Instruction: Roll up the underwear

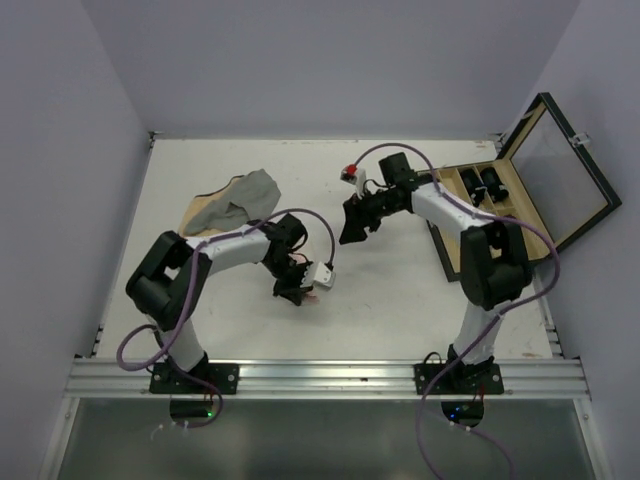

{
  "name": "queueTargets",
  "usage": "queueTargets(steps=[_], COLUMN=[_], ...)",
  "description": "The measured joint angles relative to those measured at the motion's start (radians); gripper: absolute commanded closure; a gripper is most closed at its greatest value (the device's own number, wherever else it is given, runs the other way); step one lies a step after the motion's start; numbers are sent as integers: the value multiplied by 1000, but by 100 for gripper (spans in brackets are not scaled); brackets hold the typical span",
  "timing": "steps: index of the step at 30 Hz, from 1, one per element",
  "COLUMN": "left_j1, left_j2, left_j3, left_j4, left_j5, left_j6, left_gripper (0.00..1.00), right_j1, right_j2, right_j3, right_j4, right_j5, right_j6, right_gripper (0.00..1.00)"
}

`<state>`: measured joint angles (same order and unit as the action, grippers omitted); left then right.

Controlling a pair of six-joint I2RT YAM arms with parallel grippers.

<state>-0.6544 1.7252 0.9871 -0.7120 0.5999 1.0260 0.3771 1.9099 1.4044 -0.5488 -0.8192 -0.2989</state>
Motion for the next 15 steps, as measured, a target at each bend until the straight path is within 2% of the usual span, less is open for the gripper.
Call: queueTargets(steps=[4, 11, 15], left_j1=[48, 179, 209], left_j2=[170, 498, 629], left_j3=[163, 412, 511], left_j4=[-175, -506, -658], left_j5=[131, 381, 441], left_j6=[-26, -36, -35], left_gripper=[100, 100, 98], right_j1=[-11, 40, 198], right_j2=[-212, -504, -531], right_j3=[-113, -240, -288], right_j4=[-47, -118, -118], right_j5=[18, 23, 111], right_j6=[-97, -228, -276], right_gripper=[52, 58, 57])
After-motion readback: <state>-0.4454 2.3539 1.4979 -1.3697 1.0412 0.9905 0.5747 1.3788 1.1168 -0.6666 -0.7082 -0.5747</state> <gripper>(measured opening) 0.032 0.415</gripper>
